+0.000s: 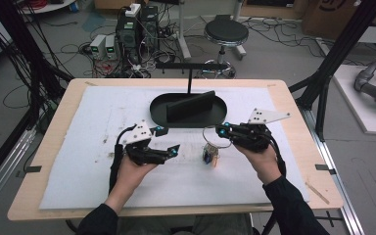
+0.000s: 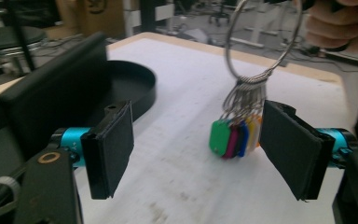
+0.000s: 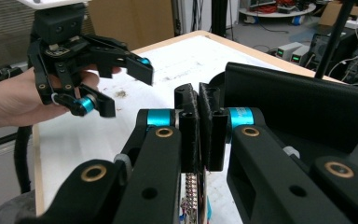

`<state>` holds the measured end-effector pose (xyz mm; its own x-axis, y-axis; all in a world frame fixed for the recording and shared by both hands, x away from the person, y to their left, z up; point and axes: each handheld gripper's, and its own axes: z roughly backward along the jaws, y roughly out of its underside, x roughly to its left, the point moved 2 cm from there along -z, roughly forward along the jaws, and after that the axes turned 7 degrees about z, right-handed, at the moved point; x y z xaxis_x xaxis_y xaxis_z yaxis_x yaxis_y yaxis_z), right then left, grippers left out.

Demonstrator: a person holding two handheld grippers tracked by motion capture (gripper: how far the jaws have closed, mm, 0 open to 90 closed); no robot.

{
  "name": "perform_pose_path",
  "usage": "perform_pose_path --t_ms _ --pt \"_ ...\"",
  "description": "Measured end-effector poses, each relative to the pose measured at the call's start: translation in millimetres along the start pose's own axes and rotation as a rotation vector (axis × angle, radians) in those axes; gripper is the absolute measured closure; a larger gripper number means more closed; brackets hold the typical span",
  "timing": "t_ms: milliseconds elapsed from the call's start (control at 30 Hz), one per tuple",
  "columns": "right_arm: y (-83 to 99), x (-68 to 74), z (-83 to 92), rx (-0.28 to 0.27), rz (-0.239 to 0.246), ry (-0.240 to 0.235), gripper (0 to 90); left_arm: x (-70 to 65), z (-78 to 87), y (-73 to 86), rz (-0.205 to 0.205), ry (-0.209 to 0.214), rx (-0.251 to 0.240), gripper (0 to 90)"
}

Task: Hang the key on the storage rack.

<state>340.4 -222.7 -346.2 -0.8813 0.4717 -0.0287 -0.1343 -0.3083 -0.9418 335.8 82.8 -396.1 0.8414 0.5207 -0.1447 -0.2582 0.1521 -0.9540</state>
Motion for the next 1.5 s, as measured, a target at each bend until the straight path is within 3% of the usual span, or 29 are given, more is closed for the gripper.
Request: perform_pose_path --t_ms 233,500,733,1133,1267,1500 --pt "-3.7 4.1 0.4 -0.005 0.006 -0.035 87.4 -13.6 -25.6 -12.7 -0.006 0.129 -0.025 34.0" --pt "-7.2 8.5 1.9 -0.013 0.023 -0.080 87.4 -20.2 -35.4 -20.2 -0.022 0.192 -0.047 43.6" --pt "-8.0 13.7 -1.8 -0.011 0.036 -0.129 87.4 -22.2 -36.7 -20.7 -0.035 0.207 -0.050 51.0" --pt "-7.7 17.5 -5.9 -0.001 0.043 -0.173 87.4 -26.4 -35.6 -19.2 -0.102 0.215 -0.041 76.6" --pt "-7.3 16.9 -5.5 -0.005 0.040 -0.187 87.3 -24.6 -34.0 -18.2 -0.095 0.216 -0.053 84.9" --pt "-6.3 16.5 -6.9 -0.007 0.046 -0.195 86.9 -23.3 -30.8 -19.0 -0.086 0.215 -0.071 86.1"
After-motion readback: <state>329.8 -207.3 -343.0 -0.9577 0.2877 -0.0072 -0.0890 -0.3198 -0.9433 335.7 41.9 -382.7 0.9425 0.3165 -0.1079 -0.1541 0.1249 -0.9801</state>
